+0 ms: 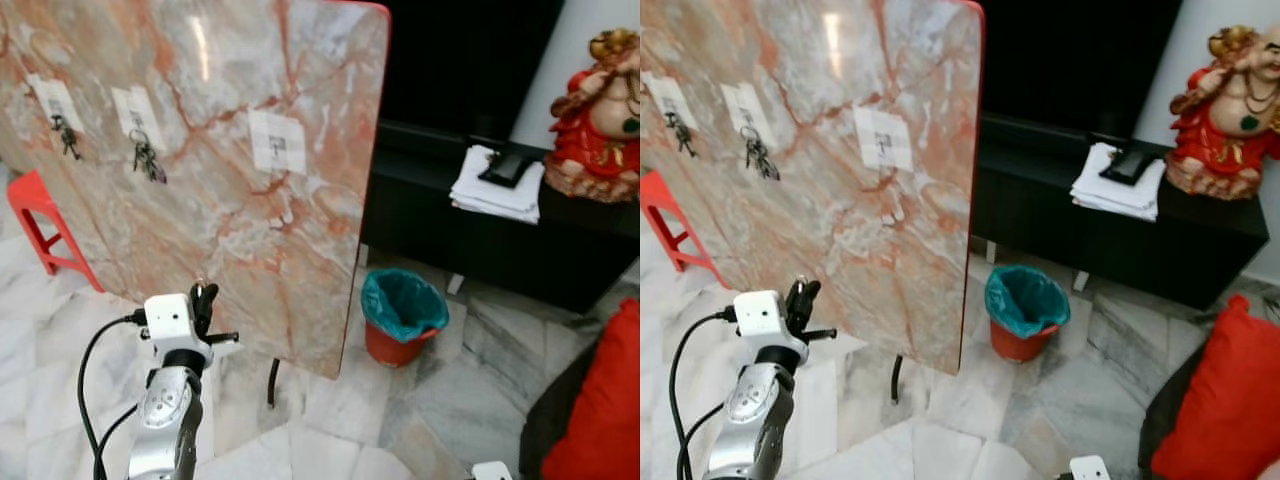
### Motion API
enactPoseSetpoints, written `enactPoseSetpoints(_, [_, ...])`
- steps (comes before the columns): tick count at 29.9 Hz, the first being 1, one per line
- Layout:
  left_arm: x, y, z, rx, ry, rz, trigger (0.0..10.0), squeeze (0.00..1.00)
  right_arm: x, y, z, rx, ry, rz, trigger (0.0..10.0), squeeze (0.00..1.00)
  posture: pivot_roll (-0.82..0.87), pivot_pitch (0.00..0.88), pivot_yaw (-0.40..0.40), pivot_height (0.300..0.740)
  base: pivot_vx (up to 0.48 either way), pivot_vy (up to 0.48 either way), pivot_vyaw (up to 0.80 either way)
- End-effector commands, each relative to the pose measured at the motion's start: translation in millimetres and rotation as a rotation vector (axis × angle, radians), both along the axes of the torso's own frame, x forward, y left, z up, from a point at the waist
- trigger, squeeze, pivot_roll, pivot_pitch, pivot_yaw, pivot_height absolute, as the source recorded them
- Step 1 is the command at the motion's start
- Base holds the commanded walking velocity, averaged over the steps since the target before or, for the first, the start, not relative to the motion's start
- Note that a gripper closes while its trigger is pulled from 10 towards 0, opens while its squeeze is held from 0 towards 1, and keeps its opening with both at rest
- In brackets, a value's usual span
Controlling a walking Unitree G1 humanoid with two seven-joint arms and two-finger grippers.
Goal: Hang keys on a hook
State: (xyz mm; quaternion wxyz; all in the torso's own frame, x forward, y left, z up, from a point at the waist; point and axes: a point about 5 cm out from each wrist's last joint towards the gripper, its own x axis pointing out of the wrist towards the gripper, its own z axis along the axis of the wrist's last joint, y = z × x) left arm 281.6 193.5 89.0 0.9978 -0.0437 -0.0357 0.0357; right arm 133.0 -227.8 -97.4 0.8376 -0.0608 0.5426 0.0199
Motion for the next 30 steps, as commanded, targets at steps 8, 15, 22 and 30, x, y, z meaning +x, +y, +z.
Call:
enactPoseSetpoints(8, [5.1,-4.9,10,0.013,-0.019,-0.054,10.0,0.0,-0.7,-3.4,0,-0.011,0.002,-0.044,10.0,0.0,0.04,0.0,-0.047,0.715,0.289,0.0,0.17])
enactPoseSetpoints(15, [4.3,-10.2,11,0.033,-0.018,-0.095,10.0,0.0,-0.7,-3.7,0,-0.013,0.0,-0.048,10.0,0.0,0.05,0.0,-0.05,0.715,0.292,0.0,0.0])
enactPoseSetpoints(22, [3.7,-14.9,13,0.046,-0.027,-0.125,10.0,0.0,0.1,-3.5,1,-0.011,-0.006,-0.049,10.0,0.0,0.05,0.0,-0.049,0.715,0.292,0.0,0.0])
enactPoseSetpoints(30, [3.5,-16.5,17,0.052,-0.045,-0.144,10.0,0.0,0.2,-3.1,1,-0.01,-0.007,-0.041,10.0,0.0,0.05,0.0,-0.05,0.715,0.254,0.0,0.0])
